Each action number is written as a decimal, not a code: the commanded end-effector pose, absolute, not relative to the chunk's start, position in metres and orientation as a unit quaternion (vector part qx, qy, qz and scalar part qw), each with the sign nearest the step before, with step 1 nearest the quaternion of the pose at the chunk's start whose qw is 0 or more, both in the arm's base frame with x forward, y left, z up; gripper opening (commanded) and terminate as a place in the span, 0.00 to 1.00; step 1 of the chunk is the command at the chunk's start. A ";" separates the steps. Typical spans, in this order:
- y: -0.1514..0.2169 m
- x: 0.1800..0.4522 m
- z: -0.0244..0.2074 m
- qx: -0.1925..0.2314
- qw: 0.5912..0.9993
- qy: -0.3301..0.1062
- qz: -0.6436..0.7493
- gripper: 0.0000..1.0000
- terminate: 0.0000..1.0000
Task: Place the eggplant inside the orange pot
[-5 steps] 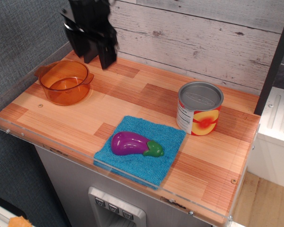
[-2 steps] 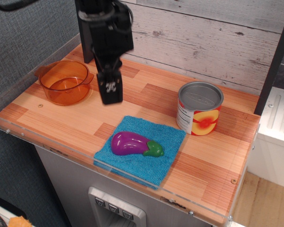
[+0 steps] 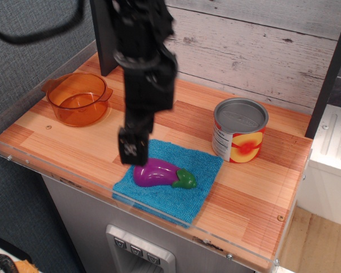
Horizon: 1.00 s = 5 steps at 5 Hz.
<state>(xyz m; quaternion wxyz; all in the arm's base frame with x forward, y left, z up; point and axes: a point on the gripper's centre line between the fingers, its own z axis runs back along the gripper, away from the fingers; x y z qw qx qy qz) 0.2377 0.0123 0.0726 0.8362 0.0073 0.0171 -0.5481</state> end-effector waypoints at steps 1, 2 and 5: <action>0.008 0.252 0.063 0.028 0.829 -0.016 -0.559 1.00 0.00; 0.009 0.259 0.060 0.039 0.830 -0.030 -0.555 1.00 0.00; 0.009 0.253 0.032 0.031 0.832 -0.017 -0.553 1.00 0.00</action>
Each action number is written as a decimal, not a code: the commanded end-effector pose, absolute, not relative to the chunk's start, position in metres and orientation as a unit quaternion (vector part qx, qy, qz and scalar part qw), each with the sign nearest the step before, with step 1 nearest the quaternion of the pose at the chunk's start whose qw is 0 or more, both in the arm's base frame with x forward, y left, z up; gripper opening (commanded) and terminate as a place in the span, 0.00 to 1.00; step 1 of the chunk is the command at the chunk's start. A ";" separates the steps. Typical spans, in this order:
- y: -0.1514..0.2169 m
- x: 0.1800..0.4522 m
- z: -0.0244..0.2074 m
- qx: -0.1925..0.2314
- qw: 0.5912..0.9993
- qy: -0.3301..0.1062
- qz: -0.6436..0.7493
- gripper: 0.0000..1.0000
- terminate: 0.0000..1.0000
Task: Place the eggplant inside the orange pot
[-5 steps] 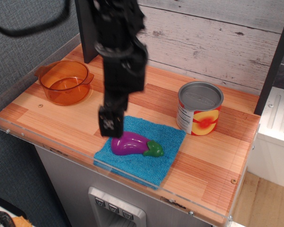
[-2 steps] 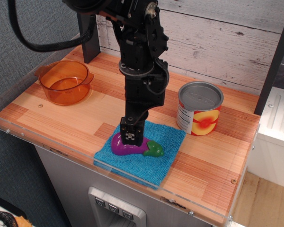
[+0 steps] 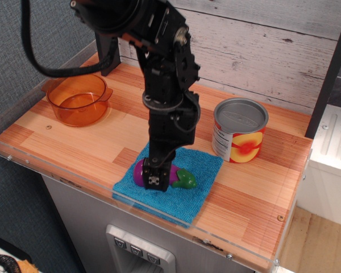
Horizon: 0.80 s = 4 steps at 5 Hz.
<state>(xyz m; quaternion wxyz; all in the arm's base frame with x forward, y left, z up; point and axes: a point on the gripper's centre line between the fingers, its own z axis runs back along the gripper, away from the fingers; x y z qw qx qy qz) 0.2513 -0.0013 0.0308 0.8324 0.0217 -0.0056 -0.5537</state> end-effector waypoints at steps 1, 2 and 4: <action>0.009 0.256 0.023 0.028 0.832 -0.011 -0.554 1.00 0.00; 0.012 0.259 0.022 0.034 0.837 -0.016 -0.546 1.00 0.00; 0.016 0.262 0.023 0.033 0.843 -0.019 -0.537 1.00 0.00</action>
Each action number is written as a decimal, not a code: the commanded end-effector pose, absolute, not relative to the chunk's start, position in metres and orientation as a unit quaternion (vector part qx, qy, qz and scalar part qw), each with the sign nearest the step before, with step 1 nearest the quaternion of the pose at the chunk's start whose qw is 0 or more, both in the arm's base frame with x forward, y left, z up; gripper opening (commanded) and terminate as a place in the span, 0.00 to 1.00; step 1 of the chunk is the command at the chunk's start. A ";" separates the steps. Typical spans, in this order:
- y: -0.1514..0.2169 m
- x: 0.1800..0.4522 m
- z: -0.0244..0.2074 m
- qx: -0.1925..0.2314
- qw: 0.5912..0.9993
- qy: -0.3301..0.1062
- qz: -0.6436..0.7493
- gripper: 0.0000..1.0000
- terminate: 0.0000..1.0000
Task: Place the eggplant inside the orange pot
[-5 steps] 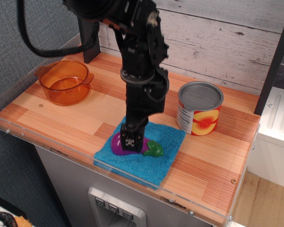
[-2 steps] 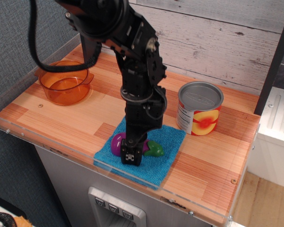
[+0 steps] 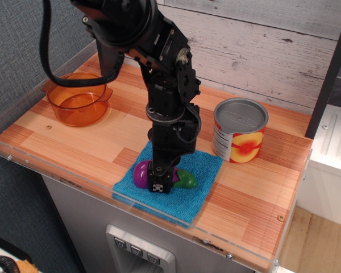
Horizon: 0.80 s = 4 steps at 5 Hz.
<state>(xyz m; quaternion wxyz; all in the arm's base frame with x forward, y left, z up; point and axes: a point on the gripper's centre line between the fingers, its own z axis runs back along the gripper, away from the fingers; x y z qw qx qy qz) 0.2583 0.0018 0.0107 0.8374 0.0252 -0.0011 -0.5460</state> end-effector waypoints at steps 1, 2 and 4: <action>0.019 0.263 0.028 0.038 0.846 -0.019 -0.532 0.00 0.00; 0.022 0.261 0.046 0.038 0.853 -0.034 -0.520 0.00 0.00; 0.030 0.260 0.077 0.040 0.870 -0.051 -0.488 1.00 0.00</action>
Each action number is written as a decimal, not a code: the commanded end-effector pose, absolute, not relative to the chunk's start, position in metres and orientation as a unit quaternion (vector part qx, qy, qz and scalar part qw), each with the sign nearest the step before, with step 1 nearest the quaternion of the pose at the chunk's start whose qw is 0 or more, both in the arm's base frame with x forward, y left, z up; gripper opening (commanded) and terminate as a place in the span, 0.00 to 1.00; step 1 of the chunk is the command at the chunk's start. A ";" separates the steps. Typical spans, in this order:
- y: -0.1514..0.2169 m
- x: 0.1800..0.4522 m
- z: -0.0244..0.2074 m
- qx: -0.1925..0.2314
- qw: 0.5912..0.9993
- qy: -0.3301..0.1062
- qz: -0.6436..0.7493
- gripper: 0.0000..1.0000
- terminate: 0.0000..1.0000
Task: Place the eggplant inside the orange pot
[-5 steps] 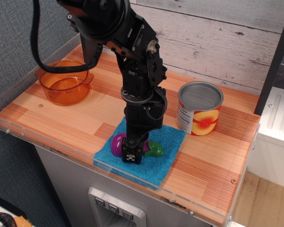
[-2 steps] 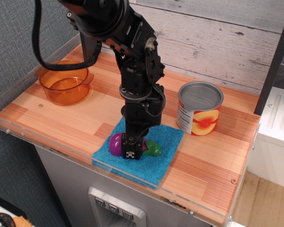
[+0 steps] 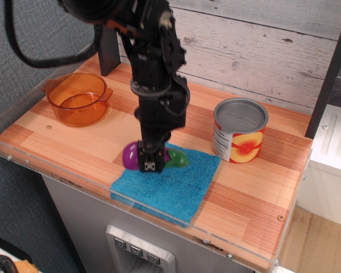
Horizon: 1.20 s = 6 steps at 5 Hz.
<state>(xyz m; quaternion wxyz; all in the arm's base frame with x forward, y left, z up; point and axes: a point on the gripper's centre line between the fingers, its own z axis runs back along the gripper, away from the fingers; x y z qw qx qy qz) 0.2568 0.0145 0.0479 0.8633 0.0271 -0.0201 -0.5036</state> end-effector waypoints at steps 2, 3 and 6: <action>0.072 0.255 0.104 0.079 0.908 -0.047 -0.408 1.00 0.00; 0.104 0.259 0.112 0.087 0.932 -0.050 -0.350 0.00 0.00; 0.170 0.300 0.099 0.079 0.953 -0.078 -0.281 0.00 0.00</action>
